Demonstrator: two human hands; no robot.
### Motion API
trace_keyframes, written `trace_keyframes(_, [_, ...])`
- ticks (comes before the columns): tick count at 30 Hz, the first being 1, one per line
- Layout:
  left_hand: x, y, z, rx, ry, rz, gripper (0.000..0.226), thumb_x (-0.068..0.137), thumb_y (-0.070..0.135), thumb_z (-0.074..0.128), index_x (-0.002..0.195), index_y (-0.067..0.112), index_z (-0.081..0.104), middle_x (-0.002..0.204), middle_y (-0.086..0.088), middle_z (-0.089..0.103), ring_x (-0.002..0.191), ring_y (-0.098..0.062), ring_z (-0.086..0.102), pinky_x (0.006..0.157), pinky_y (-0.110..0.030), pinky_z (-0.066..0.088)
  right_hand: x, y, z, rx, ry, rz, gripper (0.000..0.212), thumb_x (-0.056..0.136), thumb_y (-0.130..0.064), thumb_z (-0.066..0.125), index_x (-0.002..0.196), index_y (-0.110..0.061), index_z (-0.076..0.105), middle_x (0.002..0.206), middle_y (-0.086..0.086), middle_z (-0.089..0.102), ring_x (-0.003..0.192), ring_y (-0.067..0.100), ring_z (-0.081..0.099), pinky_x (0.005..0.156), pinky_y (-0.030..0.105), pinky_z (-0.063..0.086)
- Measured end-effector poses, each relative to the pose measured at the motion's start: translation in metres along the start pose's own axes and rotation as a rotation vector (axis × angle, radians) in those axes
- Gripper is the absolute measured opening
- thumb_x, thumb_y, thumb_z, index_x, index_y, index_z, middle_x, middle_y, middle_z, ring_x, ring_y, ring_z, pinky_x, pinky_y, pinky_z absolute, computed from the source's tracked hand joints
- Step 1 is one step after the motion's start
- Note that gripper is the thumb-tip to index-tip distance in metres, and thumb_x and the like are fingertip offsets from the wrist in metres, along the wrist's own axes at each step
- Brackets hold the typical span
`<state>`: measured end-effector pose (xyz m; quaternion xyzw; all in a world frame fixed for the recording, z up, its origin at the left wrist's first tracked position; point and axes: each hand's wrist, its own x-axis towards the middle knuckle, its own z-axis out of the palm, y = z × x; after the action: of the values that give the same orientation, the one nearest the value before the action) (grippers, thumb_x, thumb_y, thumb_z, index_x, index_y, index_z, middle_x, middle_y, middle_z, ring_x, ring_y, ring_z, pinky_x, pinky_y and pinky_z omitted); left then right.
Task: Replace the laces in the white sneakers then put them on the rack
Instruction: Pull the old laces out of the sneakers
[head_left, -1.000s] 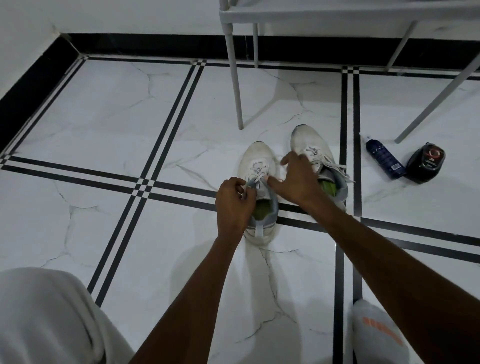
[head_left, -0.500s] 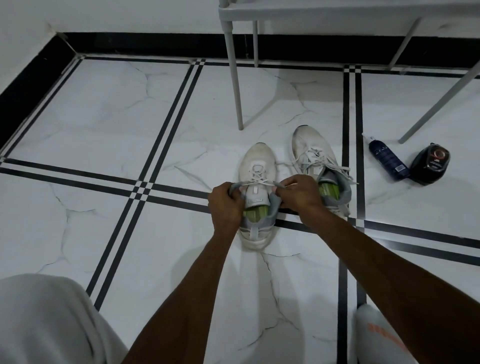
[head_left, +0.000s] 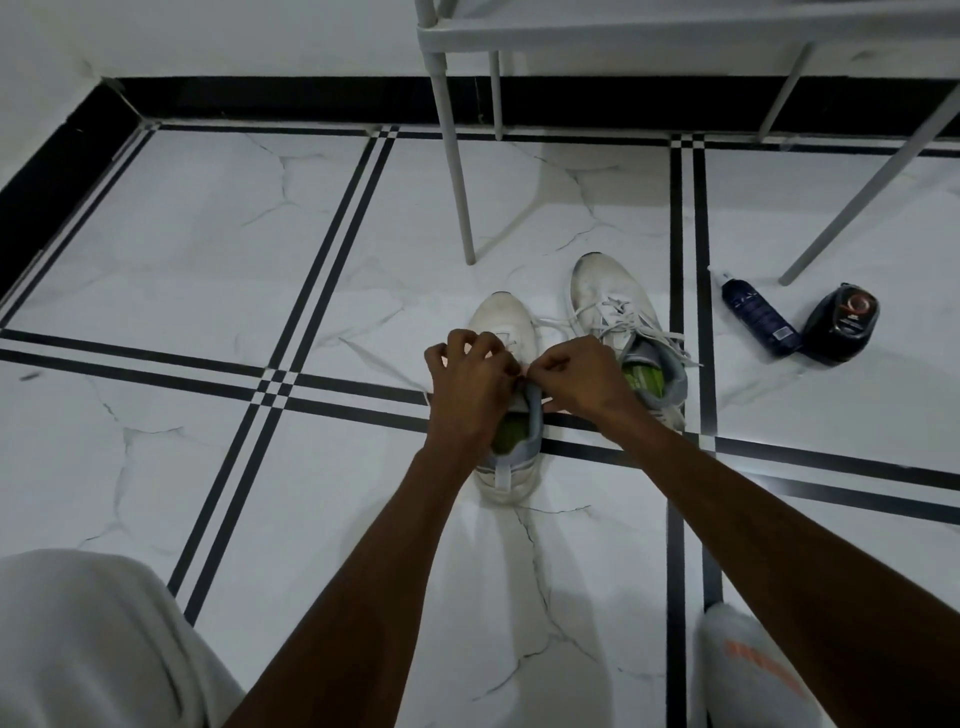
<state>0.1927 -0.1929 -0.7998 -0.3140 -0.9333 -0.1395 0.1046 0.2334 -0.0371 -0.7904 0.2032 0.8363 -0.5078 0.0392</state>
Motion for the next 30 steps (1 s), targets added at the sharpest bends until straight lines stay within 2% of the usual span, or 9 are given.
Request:
trace_keyframes(2, [-0.004,-0.003,0.001,-0.013,0.038,-0.077,0.020,0.091,0.028,0.056,0.092,0.022,0.074,0.110,0.004,0.067,0.115,-0.030,0.050,0.091,-0.048,0.032,0.001,0.003,0.000,0.072,0.002,0.069,0.012,0.078,-0.020,0.073,0.069,-0.014,0.079,0.068,0.003,0.075,0.066,0.023,0.074,0.069,0.046,0.062])
trace_keyframes(5, [0.001,-0.017,-0.008,-0.411,0.309,-0.814,0.014,0.093,0.029,0.061,0.094,0.017,0.067,0.103,0.000,0.067,0.108,-0.029,0.055,0.085,-0.040,0.040,0.000,0.004,-0.001,0.142,0.044,0.135,0.016,0.078,-0.021,0.074,0.064,-0.014,0.077,0.066,0.006,0.074,0.065,0.026,0.074,0.068,0.048,0.063])
trace_keyframes(6, [0.002,-0.023,-0.010,-0.494,0.369,-0.940,0.014,0.092,0.027,0.062,0.098,0.014,0.065,0.102,-0.003,0.067,0.105,-0.030,0.057,0.085,-0.040,0.045,-0.001,0.003,0.000,0.151,0.042,0.136,0.016,0.079,-0.021,0.074,0.065,-0.014,0.077,0.067,0.006,0.074,0.065,0.026,0.074,0.067,0.048,0.063])
trace_keyframes(9, [0.001,-0.020,-0.015,-0.641,0.340,-0.717,0.029,0.088,0.019,0.062,0.117,0.013,0.058,0.108,-0.003,0.065,0.105,-0.025,0.057,0.091,-0.040,0.048,-0.005,-0.004,0.003,0.131,0.033,0.134,0.014,0.080,-0.019,0.075,0.068,-0.013,0.078,0.067,0.005,0.074,0.063,0.024,0.074,0.063,0.045,0.063])
trace_keyframes(13, [0.003,-0.003,-0.017,-0.296,-0.087,-0.220,0.017,0.088,0.029,0.064,0.104,0.030,0.069,0.102,0.012,0.069,0.111,-0.015,0.055,0.100,-0.041,0.029,-0.001,-0.008,0.004,0.088,0.016,0.116,0.013,0.079,-0.020,0.074,0.071,-0.010,0.078,0.068,0.007,0.074,0.064,0.024,0.074,0.066,0.045,0.063])
trace_keyframes(18, [0.002,-0.002,-0.016,-0.038,-0.108,-0.144,0.017,0.092,0.023,0.057,0.091,0.028,0.073,0.092,0.009,0.071,0.114,-0.020,0.051,0.103,-0.050,0.021,-0.004,-0.010,0.003,0.144,0.004,0.154,0.012,0.081,-0.012,0.075,0.074,-0.003,0.077,0.073,0.012,0.075,0.067,0.024,0.075,0.065,0.045,0.063])
trace_keyframes(23, [0.016,-0.062,-0.043,-0.144,0.322,-0.791,0.016,0.095,0.019,0.053,0.095,0.024,0.068,0.097,0.005,0.071,0.107,-0.025,0.056,0.096,-0.046,0.039,-0.011,-0.001,-0.003,0.217,0.028,0.170,0.013,0.084,-0.012,0.074,0.077,-0.001,0.077,0.077,0.014,0.075,0.072,0.028,0.075,0.067,0.043,0.063])
trace_keyframes(27, [0.017,-0.030,-0.037,-0.327,0.044,-0.289,0.007,0.090,0.026,0.065,0.092,0.029,0.071,0.096,0.014,0.071,0.103,-0.020,0.057,0.091,-0.042,0.043,-0.008,-0.005,-0.003,0.166,0.015,0.172,0.013,0.083,-0.015,0.076,0.075,-0.005,0.077,0.074,0.011,0.075,0.068,0.025,0.075,0.067,0.045,0.063])
trace_keyframes(30, [0.007,-0.001,-0.018,-0.254,-0.200,-0.242,0.011,0.091,0.029,0.067,0.101,0.029,0.072,0.111,0.011,0.069,0.115,-0.021,0.050,0.098,-0.044,0.031,-0.004,-0.008,0.000,0.082,0.005,0.129,0.014,0.078,-0.019,0.074,0.070,-0.008,0.077,0.068,0.010,0.074,0.065,0.026,0.074,0.067,0.048,0.063])
